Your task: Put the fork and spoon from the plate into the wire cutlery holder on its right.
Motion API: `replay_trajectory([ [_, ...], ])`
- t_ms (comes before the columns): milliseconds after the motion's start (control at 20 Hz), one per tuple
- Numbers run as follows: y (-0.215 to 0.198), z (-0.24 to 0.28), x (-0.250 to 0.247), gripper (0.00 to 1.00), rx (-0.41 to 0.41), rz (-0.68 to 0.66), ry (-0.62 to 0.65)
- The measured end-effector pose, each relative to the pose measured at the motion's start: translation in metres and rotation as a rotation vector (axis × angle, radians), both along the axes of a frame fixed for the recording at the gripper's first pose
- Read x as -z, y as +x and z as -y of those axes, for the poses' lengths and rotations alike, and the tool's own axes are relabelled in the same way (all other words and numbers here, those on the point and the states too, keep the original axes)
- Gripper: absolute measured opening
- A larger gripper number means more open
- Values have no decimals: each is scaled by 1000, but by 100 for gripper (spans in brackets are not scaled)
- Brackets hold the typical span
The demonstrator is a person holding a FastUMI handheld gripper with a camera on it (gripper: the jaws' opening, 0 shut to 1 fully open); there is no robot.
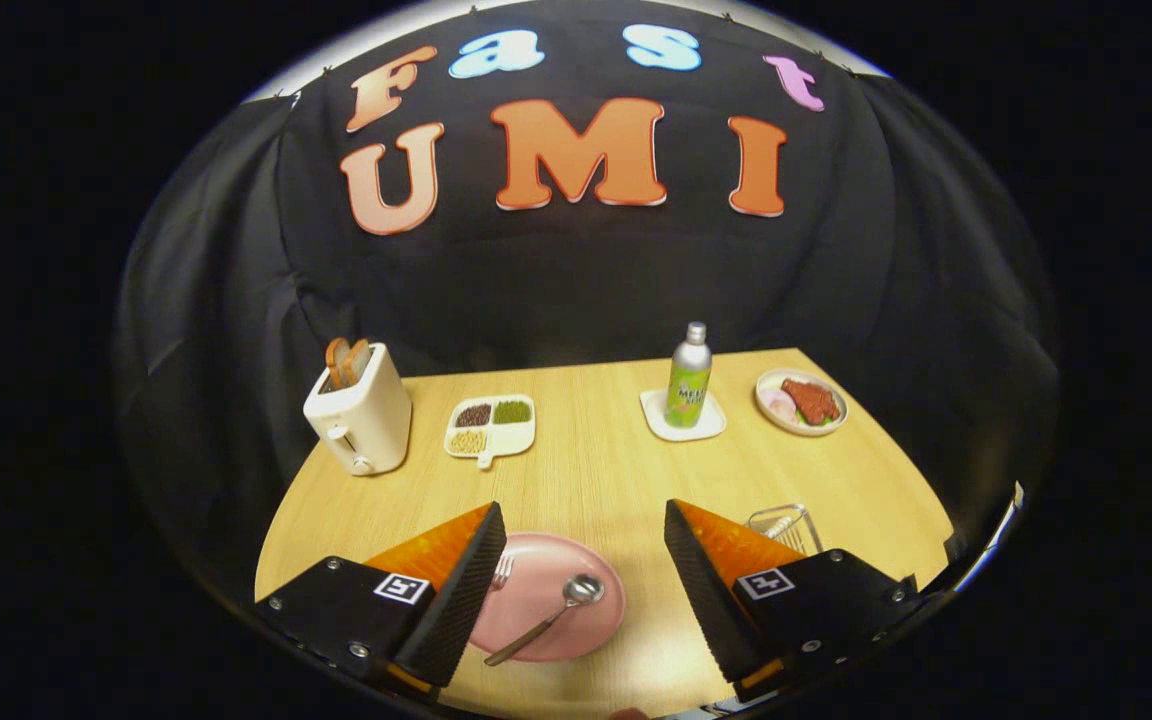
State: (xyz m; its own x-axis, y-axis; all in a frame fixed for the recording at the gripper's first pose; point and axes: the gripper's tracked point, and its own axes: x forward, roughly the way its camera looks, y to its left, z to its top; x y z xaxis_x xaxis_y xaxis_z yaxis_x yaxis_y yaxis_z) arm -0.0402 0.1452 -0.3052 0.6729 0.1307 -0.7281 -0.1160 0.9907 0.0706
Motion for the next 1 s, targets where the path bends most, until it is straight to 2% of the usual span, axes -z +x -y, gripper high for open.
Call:
replay_trajectory([
  [450, -48, -24, 107, 89, 25, -359, -21],
  [700, -77, -30, 153, 77, 39, -519, -39],
  [950, -85, -28, 183, 66, 44, -591, -82],
  [1000, -85, -27, 187, 62, 44, -606, -87],
])
